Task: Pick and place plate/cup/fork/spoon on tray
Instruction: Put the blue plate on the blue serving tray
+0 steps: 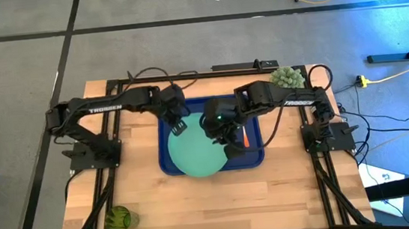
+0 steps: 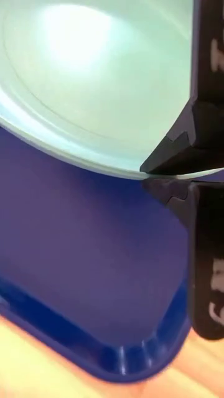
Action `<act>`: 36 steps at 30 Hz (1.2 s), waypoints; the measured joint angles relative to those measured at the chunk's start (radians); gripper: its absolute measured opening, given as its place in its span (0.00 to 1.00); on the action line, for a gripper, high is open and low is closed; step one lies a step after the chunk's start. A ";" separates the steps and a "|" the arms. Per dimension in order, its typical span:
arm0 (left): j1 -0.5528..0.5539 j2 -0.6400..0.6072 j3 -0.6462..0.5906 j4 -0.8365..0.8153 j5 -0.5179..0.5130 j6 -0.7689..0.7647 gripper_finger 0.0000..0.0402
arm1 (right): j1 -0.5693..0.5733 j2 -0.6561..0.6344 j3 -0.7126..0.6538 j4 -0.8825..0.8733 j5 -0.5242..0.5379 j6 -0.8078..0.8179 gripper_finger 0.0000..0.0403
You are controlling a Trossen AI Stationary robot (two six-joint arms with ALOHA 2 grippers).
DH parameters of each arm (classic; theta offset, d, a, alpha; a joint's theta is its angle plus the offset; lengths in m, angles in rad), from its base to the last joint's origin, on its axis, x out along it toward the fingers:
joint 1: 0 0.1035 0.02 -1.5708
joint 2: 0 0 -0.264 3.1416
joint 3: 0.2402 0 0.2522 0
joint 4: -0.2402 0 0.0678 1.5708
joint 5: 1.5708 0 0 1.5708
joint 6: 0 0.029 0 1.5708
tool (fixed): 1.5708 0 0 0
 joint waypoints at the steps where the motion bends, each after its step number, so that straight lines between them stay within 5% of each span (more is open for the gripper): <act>1: 0.018 0.008 0.000 0.000 0.007 0.015 0.00 | -0.004 -0.002 0.000 -0.003 0.002 0.010 0.19; 5: 0.074 0.066 0.000 0.021 0.054 0.065 0.00 | -0.012 -0.003 0.000 -0.031 0.016 0.053 0.19; 14: 0.152 0.155 0.000 0.066 0.072 0.134 0.00 | -0.013 -0.003 0.000 -0.106 0.232 0.103 0.19; 36: 0.223 0.266 0.000 0.230 0.014 0.228 0.00 | -0.013 -0.003 0.000 -0.109 0.240 0.105 0.19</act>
